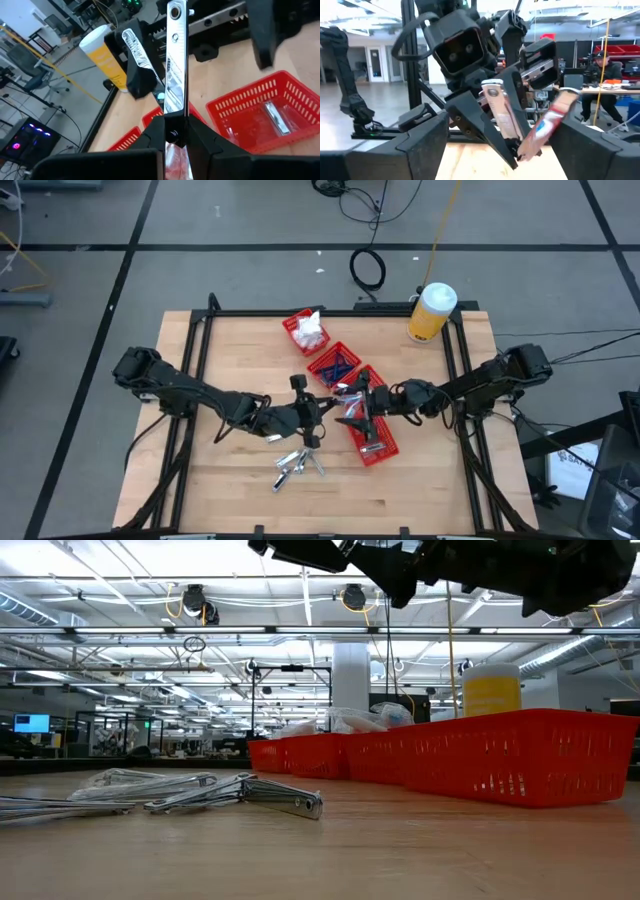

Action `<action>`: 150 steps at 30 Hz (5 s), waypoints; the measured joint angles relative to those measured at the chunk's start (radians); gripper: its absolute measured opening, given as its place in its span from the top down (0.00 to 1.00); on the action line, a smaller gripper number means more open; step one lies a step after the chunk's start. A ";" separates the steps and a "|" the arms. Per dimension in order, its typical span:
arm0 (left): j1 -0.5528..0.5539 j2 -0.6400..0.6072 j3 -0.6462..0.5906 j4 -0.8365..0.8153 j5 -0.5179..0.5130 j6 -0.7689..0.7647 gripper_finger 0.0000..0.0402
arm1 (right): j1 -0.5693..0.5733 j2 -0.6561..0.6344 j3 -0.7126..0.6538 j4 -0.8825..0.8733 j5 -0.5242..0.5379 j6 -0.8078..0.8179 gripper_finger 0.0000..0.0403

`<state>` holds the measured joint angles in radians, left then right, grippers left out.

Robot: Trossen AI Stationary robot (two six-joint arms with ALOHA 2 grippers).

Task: Pick & Place Travel size toiletries
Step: Put the nail cutter into the bottom red bin

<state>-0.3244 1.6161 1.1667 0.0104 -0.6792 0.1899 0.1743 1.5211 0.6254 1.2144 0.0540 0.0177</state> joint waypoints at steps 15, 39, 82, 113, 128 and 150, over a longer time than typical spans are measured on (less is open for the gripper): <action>0.000 0.000 0.000 0.028 0.002 0.026 0.92 | -0.018 0.000 0.034 -0.011 0.001 0.004 0.42; 0.029 -0.002 0.000 0.047 0.106 -0.145 0.77 | -0.018 0.000 0.034 0.008 0.008 -0.016 0.94; -0.002 0.001 0.000 -0.347 0.208 -0.487 0.70 | 0.153 -0.342 -0.035 -1.002 -0.131 0.320 0.98; 0.049 0.002 0.000 -0.360 0.210 -0.508 0.70 | 0.152 -0.340 -0.245 -0.720 0.001 0.408 0.47; -0.047 0.002 0.000 -0.771 0.353 -0.933 0.70 | 0.153 -0.340 -0.245 -0.687 -0.003 0.324 0.46; -0.075 0.002 -0.320 -0.497 0.497 -1.073 0.25 | 0.153 -0.340 -0.245 -0.687 -0.003 0.267 0.47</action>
<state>-0.3998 1.6184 0.8469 -0.4865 -0.1825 -0.8833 0.3271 1.1809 0.3805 0.5270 0.0512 0.2848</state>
